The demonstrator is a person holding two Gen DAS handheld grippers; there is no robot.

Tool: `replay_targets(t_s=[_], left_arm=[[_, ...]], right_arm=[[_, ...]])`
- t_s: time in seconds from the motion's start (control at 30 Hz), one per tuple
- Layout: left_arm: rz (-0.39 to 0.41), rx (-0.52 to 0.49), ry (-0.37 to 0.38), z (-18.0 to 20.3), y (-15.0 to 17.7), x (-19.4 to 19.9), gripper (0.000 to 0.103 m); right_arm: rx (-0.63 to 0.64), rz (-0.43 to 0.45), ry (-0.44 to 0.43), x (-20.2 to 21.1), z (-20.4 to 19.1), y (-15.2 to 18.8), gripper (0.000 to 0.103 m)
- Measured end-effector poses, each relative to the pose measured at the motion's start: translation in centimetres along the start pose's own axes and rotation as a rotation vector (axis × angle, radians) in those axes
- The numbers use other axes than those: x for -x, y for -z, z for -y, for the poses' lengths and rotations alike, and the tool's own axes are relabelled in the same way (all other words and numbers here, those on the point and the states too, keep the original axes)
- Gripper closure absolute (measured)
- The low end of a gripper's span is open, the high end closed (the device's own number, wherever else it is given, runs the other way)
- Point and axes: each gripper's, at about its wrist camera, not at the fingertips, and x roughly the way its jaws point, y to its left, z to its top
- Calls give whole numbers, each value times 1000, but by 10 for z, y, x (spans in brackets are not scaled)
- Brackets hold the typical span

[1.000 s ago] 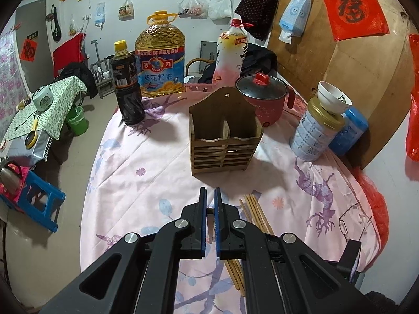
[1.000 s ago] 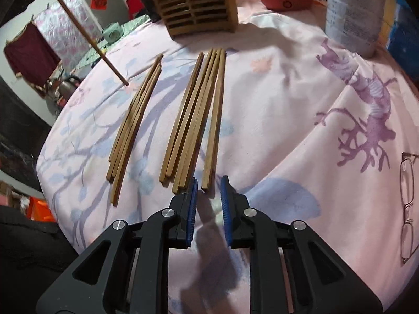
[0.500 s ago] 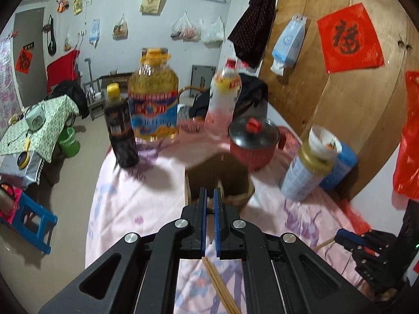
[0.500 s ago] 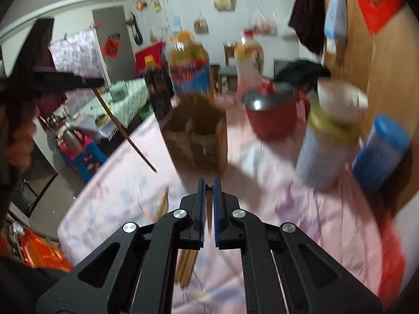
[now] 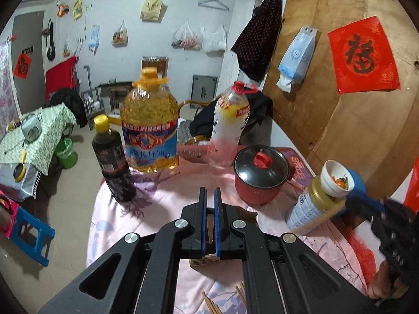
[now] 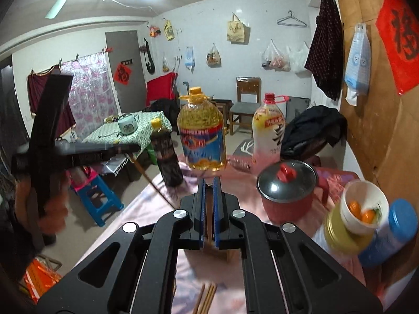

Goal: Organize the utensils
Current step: 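Carry both chopsticks up and lower them into the wooden chopstick holder, then open both tools to release the chopsticks into the holder and withdraw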

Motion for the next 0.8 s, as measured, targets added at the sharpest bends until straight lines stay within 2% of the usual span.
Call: replay_targets(t_s=[0.13, 0.2, 0.23, 0.27, 0.33, 0.43, 0.6, 0.8], left_arm=[[-65, 34, 1, -10, 14, -29, 97], [-88, 48, -12, -15, 20, -37, 95], [-98, 61, -22, -19, 24, -39, 90], [-103, 76, -34, -23, 27, -38, 82], [-98, 102, -57, -30, 33, -33, 76], [-87, 129, -77, -39, 42, -20, 75], [-88, 145, -125, -43, 71, 1, 66], [-202, 169, -150, -45, 149, 0, 63]], right_arm=[[-47, -92, -6, -47, 14, 13, 92], [-90, -110, -23, -54, 22, 24, 92], [-107, -114, -34, -55, 24, 28, 92], [-124, -112, -44, -53, 28, 31, 92], [-141, -100, -49, -45, 31, 35, 91], [-161, -89, -44, -31, 38, 46, 88], [-189, -113, -13, -10, 39, 82, 73], [-209, -235, 12, -1, 30, 152, 70]])
